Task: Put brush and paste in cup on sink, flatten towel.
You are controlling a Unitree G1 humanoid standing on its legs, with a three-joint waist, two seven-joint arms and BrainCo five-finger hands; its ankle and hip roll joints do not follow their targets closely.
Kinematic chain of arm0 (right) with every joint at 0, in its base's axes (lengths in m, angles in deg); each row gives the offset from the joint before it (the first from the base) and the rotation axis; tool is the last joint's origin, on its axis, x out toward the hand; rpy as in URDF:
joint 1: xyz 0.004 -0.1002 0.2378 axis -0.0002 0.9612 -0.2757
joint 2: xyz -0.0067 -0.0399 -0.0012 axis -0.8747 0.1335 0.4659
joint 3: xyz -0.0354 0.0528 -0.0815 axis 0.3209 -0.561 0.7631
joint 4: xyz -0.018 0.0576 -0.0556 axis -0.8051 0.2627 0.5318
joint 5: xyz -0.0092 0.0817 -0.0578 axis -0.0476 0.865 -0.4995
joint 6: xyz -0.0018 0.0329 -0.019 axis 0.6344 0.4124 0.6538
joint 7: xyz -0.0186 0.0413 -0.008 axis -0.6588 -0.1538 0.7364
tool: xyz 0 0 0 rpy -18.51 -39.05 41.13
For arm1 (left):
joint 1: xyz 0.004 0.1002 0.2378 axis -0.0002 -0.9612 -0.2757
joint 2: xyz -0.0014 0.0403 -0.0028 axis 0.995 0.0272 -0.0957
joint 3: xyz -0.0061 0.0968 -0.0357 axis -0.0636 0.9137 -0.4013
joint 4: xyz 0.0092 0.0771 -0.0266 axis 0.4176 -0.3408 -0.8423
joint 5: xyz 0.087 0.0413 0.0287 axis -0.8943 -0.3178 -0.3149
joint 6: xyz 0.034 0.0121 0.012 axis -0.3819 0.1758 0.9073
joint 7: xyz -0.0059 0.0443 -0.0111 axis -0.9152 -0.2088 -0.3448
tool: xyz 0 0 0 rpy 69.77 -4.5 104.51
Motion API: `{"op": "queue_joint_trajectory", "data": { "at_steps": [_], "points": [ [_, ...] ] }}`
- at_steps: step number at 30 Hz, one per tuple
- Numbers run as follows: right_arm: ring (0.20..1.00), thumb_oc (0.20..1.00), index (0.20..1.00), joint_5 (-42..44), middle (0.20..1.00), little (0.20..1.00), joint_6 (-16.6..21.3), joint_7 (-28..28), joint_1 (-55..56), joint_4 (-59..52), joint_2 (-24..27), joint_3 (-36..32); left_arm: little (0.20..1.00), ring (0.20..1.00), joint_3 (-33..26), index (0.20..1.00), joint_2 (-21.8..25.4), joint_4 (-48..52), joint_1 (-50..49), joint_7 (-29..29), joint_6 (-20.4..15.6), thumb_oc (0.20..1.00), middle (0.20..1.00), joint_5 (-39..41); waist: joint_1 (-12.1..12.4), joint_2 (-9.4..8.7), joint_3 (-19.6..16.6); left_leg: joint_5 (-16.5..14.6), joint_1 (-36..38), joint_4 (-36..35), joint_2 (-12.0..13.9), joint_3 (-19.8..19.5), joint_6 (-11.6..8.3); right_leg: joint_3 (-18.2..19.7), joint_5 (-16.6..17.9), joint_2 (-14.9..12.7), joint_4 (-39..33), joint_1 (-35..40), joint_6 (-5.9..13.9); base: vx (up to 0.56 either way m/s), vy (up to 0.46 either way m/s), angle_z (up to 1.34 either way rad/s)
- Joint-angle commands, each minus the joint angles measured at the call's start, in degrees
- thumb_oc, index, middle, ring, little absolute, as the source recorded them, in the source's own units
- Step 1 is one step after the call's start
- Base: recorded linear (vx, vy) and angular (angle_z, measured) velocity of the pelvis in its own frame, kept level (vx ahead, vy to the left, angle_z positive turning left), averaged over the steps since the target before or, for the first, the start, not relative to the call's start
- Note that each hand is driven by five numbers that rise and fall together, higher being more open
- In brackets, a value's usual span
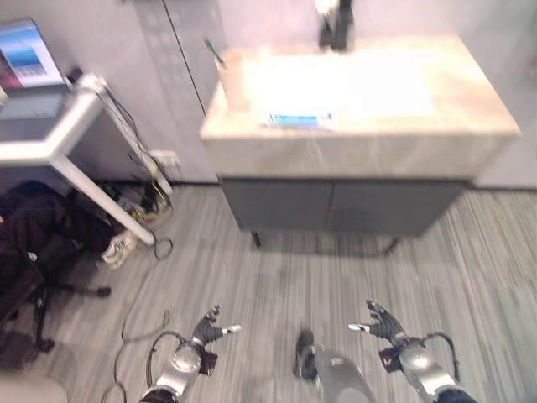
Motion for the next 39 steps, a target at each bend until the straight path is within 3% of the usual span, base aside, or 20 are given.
{"op": "queue_joint_trajectory", "data": {
  "at_steps": [1, 3, 5, 6, 8, 11, 17, 25, 27, 28, 30, 31, 32, 34, 35, 37, 39],
  "points": [
    [1.0, 1.0, 1.0, -0.57, 1.0, 1.0, 2.58, -2.28, -0.15, -3.2, 3.52, 0.58, 1.0, 1.0, 2.3, 1.0, 1.12, 1.17, 0.11, -1.13, -0.8, 1.0, 1.0, 1.59, -0.11, -2.45, 2.33, -8.25, 0.94, -20.17, 3.27, -1.86, 3.76, 5.85, 8.42, -2.07, -16.48, 7.59, 12.34, 0.43, 0.021, -1.07],
    [1.0, 1.0, 1.0, -0.95, 1.0, 1.0, 2.88, -3.18, -1.04, -2.15, 3.64, 0.87, 1.0, 1.0, 1.82, 1.0, 1.22, -0.38, 0.8, -1.85, -1.27, 1.0, 1.0, 2.44, 0.79, -2.29, 1.86, -11.48, -2.78, -38.98, 5.26, 0.21, 5.77, 8.24, 7.4, -1.64, -17.79, 9.46, 13.99, 0.53, 0.147, -0.98],
    [1.0, 1.0, 1.0, -2.69, 1.0, 1.0, 2.8, -2.96, -1.06, -2.16, 3.75, 1.85, 1.0, 1.0, 1.41, 1.0, 1.42, -0.61, 0.31, -2.23, -1.41, 1.0, 1.0, 2.14, 2.01, -1.38, 1.19, -10.15, -1.39, -54.32, 3.73, -4.38, 6.21, 10.68, 6.98, -1.23, -17.45, 10.11, 15.18, 0.46, 0.236, -0.75],
    [1.0, 1.0, 1.0, -4.51, 1.0, 1.0, 2.5, -2.4, -0.68, -1.58, 4.15, 2.64, 1.0, 1.0, 1.44, 1.0, 1.59, -1.14, -0.03, -3.27, -1.66, 1.0, 1.0, 1.3, 2.46, -1.04, 1.47, -9.22, -0.88, -55.51, 2.83, -6.68, 6.15, 11.91, 6.61, -1.19, -16.04, 10.77, 15.27, 0.3, 0.15, -0.74],
    [1.0, 1.0, 1.0, -4.83, 1.0, 1.0, 2.84, -2.12, -0.53, -2.31, 3.78, 2.7, 1.0, 1.0, 1.44, 1.0, 1.51, -1.16, 0.04, -2.53, -1.7, 1.0, 1.0, 1.83, 2.23, -1.09, 1.47, -9.75, -0.11, -54.31, 2.27, -7.08, 6.07, 13.0, 6.15, -1.34, -14.96, 10.63, 15.09, 0.24, 0.145, -1.18],
    [1.0, 1.0, 1.0, -6.34, 1.0, 1.0, 2.81, -1.25, 1.72, -6.07, 4.4, 1.76, 1.0, 1.0, 1.52, 1.0, 2.99, -0.12, -0.56, -1.35, -1.97, 1.0, 1.0, 0.81, 0.57, -0.43, 0.0, -9.75, 4.86, -62.1, 1.71, -3.93, 7.07, 15.82, 6.23, -1.11, -14.34, 9.81, 15.91, 0.26, 0.221, -0.91],
    [1.0, 1.0, 1.0, -6.31, 1.0, 1.0, 3.11, -0.4, 4.12, -5.47, 4.0, 0.35, 1.0, 1.0, 2.29, 1.0, 3.87, 0.34, -0.25, -1.54, -2.27, 1.0, 1.0, -1.48, -0.73, 0.29, -0.18, -10.31, 7.66, -65.22, 0.68, -0.94, 8.16, 17.77, 6.35, -1.59, -14.17, 9.37, 17.0, 0.14, 0.168, -0.24],
    [1.0, 1.0, 1.0, -7.43, 1.0, 1.0, 3.71, -0.21, 5.61, -8.09, 4.1, -0.1, 1.0, 1.0, 2.68, 1.0, 3.36, 0.46, -2.76, -0.92, -1.99, 1.0, 1.0, -2.57, -0.61, 0.24, -0.87, -10.88, 9.33, -68.41, 0.51, 1.36, 8.79, 17.67, 7.71, -2.06, -13.48, 8.24, 18.94, 0.03, 0.073, -0.12],
    [1.0, 1.0, 1.0, -8.42, 1.0, 1.0, 3.65, 0.16, 4.21, -9.16, 4.14, 0.68, 1.0, 1.0, 2.02, 1.0, 3.58, 0.05, -3.69, -0.81, -2.03, 1.0, 1.0, -3.05, -0.27, 0.26, 0.92, -10.82, 10.1, -68.2, 1.62, 3.24, 9.09, 16.35, 10.87, -2.13, -4.01, 2.86, 23.1, -0.07, 0.055, -0.61],
    [1.0, 1.0, 1.0, -8.44, 1.0, 1.0, 3.57, 0.17, 4.14, -10.0, 4.1, 0.54, 1.0, 1.0, 2.18, 1.0, 3.93, 0.67, -4.24, -0.65, -2.03, 1.0, 1.0, -3.52, -0.4, 0.48, 1.34, -10.73, 9.99, -68.11, 1.96, 3.1, 9.1, 17.08, 10.6, -2.42, -2.49, 1.73, 23.59, -0.07, 0.004, -0.62],
    [1.0, 1.0, 1.0, -8.23, 1.0, 1.0, 3.57, -0.1, 4.03, -9.91, 3.65, 0.55, 1.0, 1.0, 2.49, 1.0, 4.12, 0.11, -4.11, -0.89, -2.33, 1.0, 1.0, -4.4, -0.27, 0.45, 1.46, -10.76, 9.99, -67.99, 2.22, 3.17, 8.92, 16.47, 10.15, -4.0, -4.16, 1.93, 22.98, -0.01, -0.042, -0.25],
    [1.0, 1.0, 1.0, -8.15, 1.0, 1.0, 3.69, -0.29, 4.19, -10.42, 3.25, 0.46, 1.0, 1.0, 2.54, 1.0, 4.36, 0.14, -4.18, -1.28, -2.48, 1.0, 1.0, -5.02, 0.17, 0.52, 1.52, -10.91, 10.15, -68.0, 2.88, 3.2, 8.43, 15.14, 10.07, -6.63, -7.82, 3.45, 22.36, 0.0, -0.232, -0.01],
    [1.0, 1.0, 1.0, -8.01, 1.0, 1.0, 3.96, -0.22, 4.58, -12.02, 2.36, 0.94, 1.0, 1.0, 2.28, 1.0, 4.55, 0.68, -4.22, -2.03, -2.86, 1.0, 1.0, -4.55, 0.82, 0.75, 1.63, -11.28, 9.12, -67.01, 5.16, 1.79, 7.2, 15.8, 13.32, -13.38, -12.19, 2.72, 21.67, 0.0, -0.232, 0.02],
    [1.0, 1.0, 1.0, -8.17, 1.0, 1.0, 3.9, -0.03, 4.65, -12.77, 2.37, 1.41, 1.0, 1.0, 2.2, 1.0, 5.01, 0.85, -4.13, -2.27, -3.09, 1.0, 1.0, -4.53, 0.66, 0.28, 1.87, -11.98, 8.62, -65.43, 5.61, 0.5, 6.9, 17.38, 15.01, -15.04, -13.38, 3.2, 21.83, -0.02, -0.277, 0.1],
    [1.0, 1.0, 1.0, -8.8, 1.0, 1.0, 4.18, 0.44, 5.45, -14.98, 2.78, 2.08, 1.0, 1.0, 2.45, 1.0, 7.12, 5.02, -4.64, -2.1, -3.34, 1.0, 1.0, -4.86, 0.9, -1.16, 2.11, -12.73, 7.16, -62.79, 6.2, -1.18, 6.37, 19.76, 13.88, -15.0, -14.08, 3.98, 22.39, -0.06, -0.389, 0.33],
    [1.0, 1.0, 1.0, -9.57, 1.0, 1.0, 4.28, 1.01, 5.3, -14.57, 3.04, 3.19, 1.0, 1.0, 2.81, 1.0, 8.6, 6.69, -5.41, -1.43, -3.85, 1.0, 1.0, -6.74, 1.76, -2.65, 1.23, -12.85, 6.36, -62.17, 6.86, -1.25, 5.61, 17.68, 13.67, -14.41, -16.45, 5.21, 23.26, -0.02, -0.346, 0.37],
    [1.0, 1.0, 1.0, -12.32, 1.0, 1.0, 4.66, 1.17, 4.73, -16.18, 5.14, 3.57, 1.0, 1.0, 3.98, 1.0, 10.68, 9.17, -6.02, -0.82, -4.34, 1.0, 1.0, -10.23, 1.81, -2.4, 0.86, -12.19, 6.11, -61.88, 8.15, -2.58, 4.73, 17.77, 12.33, -12.53, -17.21, 6.56, 22.94, 0.04, -0.219, 0.59]
  ]
}}
